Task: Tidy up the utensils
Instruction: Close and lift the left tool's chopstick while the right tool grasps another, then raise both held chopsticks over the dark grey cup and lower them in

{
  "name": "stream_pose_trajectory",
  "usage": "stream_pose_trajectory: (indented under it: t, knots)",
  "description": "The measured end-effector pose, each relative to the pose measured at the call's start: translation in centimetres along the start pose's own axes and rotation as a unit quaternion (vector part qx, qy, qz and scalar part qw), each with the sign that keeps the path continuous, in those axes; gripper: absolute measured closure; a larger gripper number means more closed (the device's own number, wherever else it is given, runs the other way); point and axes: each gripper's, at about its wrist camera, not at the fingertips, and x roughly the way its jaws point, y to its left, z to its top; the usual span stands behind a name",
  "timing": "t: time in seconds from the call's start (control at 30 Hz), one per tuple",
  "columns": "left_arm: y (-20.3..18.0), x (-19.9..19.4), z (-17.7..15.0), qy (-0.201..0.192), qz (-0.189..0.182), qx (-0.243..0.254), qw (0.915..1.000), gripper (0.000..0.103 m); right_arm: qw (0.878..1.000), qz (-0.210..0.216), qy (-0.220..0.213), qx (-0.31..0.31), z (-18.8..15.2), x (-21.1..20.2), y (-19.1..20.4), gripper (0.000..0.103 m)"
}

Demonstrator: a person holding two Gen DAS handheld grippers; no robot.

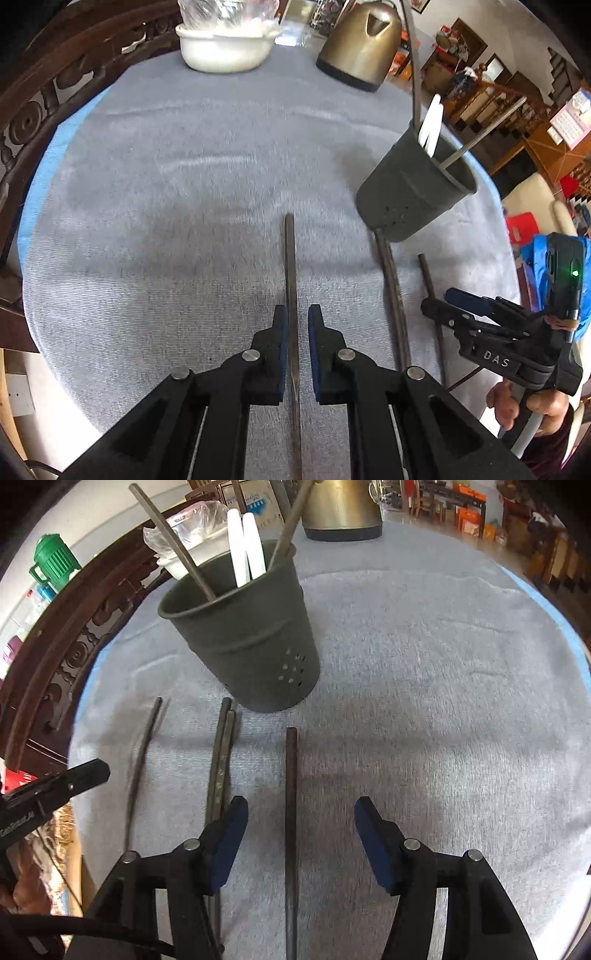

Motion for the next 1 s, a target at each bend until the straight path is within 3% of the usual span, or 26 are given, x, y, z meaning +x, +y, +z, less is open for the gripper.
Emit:
stream_pose_trajectory:
  t: [0.03,0.07,0.17,0.4,0.47,0.57,0.7,0.87,1.0]
  knots:
    - [-0.1,0.5,0.0,0.006,0.003,0.001,1.0,0.093,1.0,-0.01,-0.002,-0.004,0.0,0.1,0.2,0.067]
    - [-0.3,1.1,0.1,0.013,0.009,0.002,0.9999,0.093,1.0,-0.023,-0.007,-0.009,0.1,0.2,0.4,0.075]
    - [-0.4,2.6,0.3,0.03,0.024,0.002,0.9993,0.093,0.999,-0.037,-0.006,-0.032,0.5,0.4,1.1,0.082]
    - [-1.4,4.3,1.4,0.03,0.019,0.007,0.9993,0.093,0.997,-0.055,-0.009,-0.059,1.3,1.5,2.7,0.086]
    - [-1.8,4.5,1.8,0.027,0.017,0.013,0.9994,0.093,0.996,-0.054,-0.012,-0.064,1.6,2.0,3.4,0.091]
    - [-1.7,4.6,2.1,0.023,0.012,0.004,0.9997,0.096,0.998,-0.038,-0.013,-0.049,1.7,2.0,3.2,0.095]
    - [-1.4,3.4,1.7,0.001,0.014,-0.003,0.9999,0.096,1.0,0.015,-0.013,-0.015,1.4,1.2,1.7,0.096]
    - [-2.3,-0.8,1.5,-0.05,0.0,0.008,0.9987,0.097,0.997,0.051,-0.06,-0.01,1.1,-2.1,0.5,0.096]
    - [-4.0,-5.1,1.7,-0.112,-0.019,0.03,0.993,0.097,0.989,0.073,-0.128,-0.015,1.0,-6.0,0.6,0.096]
